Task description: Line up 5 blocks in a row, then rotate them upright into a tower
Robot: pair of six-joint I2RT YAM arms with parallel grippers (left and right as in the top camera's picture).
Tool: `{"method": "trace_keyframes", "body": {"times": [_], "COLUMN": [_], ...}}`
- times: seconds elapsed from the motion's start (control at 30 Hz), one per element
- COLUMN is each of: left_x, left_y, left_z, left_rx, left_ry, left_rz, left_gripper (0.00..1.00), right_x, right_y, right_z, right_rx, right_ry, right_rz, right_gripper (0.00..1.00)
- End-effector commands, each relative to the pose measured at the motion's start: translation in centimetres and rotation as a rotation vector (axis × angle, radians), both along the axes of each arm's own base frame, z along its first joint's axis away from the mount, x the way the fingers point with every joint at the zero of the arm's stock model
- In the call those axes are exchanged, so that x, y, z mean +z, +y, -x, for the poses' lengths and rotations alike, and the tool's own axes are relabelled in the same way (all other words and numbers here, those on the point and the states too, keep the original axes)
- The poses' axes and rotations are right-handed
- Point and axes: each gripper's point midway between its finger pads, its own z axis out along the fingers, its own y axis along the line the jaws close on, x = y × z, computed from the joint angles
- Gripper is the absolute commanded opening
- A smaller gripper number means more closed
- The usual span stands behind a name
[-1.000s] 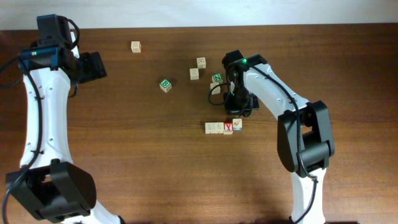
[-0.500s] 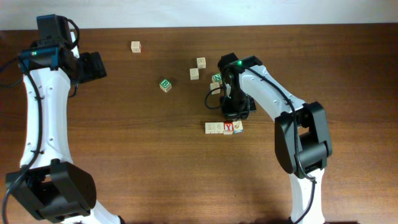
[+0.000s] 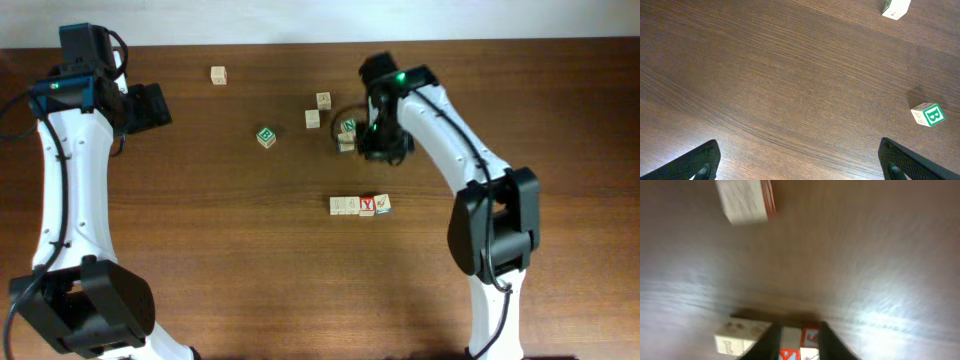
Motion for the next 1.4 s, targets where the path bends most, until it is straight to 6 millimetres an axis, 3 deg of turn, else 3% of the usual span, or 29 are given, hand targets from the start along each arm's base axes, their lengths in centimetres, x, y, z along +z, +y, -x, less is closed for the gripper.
{"method": "trace_keyframes", "body": {"times": [0.0, 0.23, 0.5, 0.67, 1.03, 1.37], "left_x": [0.6, 0.6, 0.6, 0.6, 0.6, 0.6], "left_y": [0.4, 0.4, 0.4, 0.4, 0.4, 0.4], "left_z": [-0.2, -0.2, -0.2, -0.2, -0.2, -0.2], "left_rx": [0.020, 0.020, 0.020, 0.020, 0.020, 0.020], "left_ry": [-0.020, -0.020, -0.020, -0.020, -0.020, -0.020], "left_rz": [-0.004, -0.004, -0.004, -0.004, -0.004, -0.004], "left_gripper": [0.99, 0.99, 0.99, 0.99, 0.99, 0.99], "right_x": [2.4, 3.7, 4.0, 2.2, -3.9, -6.2], "right_y": [1.2, 3.7, 5.6, 5.9, 6.2, 6.0], "right_z": [-2.2, -5.8, -7.8, -8.0, -8.9, -8.4], "right_rx": [-0.008, -0.022, -0.008, -0.028, -0.032, -0.033], "right_ry": [-0.087, -0.238, -0.346, -0.320, -0.267, -0.222], "right_rz": [-0.077, -0.174, -0.171, -0.168, -0.147, -0.127], "right_gripper": [0.33, 0.47, 0.50, 0.50, 0.50, 0.48]}}
